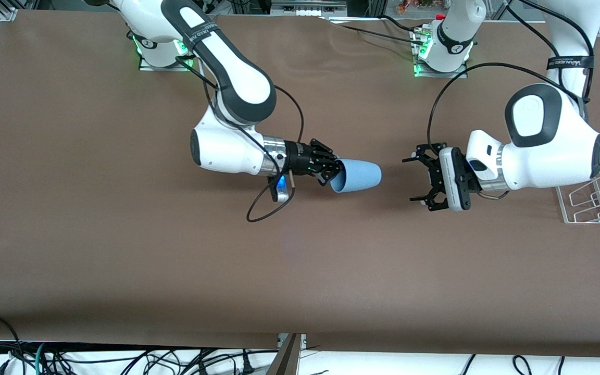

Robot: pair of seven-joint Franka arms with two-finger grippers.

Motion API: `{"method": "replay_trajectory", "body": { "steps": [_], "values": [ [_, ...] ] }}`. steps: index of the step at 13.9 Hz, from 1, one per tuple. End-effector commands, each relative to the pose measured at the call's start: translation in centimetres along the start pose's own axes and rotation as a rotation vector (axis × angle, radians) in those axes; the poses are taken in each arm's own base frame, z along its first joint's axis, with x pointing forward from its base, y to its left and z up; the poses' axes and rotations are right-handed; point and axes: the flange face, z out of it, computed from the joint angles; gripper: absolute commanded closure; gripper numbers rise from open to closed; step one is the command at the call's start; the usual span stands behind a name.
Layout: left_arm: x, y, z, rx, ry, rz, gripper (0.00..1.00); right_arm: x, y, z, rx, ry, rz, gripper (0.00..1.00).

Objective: Transfer cup to left arm and place on rack
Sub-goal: 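Carry the cup toward the left gripper while the left gripper approaches, then close the left gripper on the cup's base beside the right gripper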

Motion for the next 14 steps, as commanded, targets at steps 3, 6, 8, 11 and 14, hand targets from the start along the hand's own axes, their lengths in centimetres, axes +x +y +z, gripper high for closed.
{"method": "replay_trajectory", "body": {
  "steps": [3,6,8,11,14],
  "values": [
    [3.2,1.3,2.1,0.041,0.018,0.114,0.0,-0.8,-0.1,1.5,0.071,-0.042,0.083,1.0],
    [5.1,2.5,3.3,0.066,-0.037,0.195,0.0,-1.0,0.3,2.2,0.083,-0.04,0.09,1.0],
    [6.3,3.3,4.3,0.089,-0.053,0.225,0.0,-1.0,0.3,2.2,0.083,-0.04,0.09,1.0],
    [6.7,3.7,5.4,0.1,-0.078,0.251,0.0,-1.0,0.3,2.2,0.086,-0.042,0.092,1.0],
    [6.7,4.1,6.0,0.106,-0.133,0.289,0.0,-1.0,0.3,2.2,0.088,-0.044,0.093,1.0]
  ]
}}
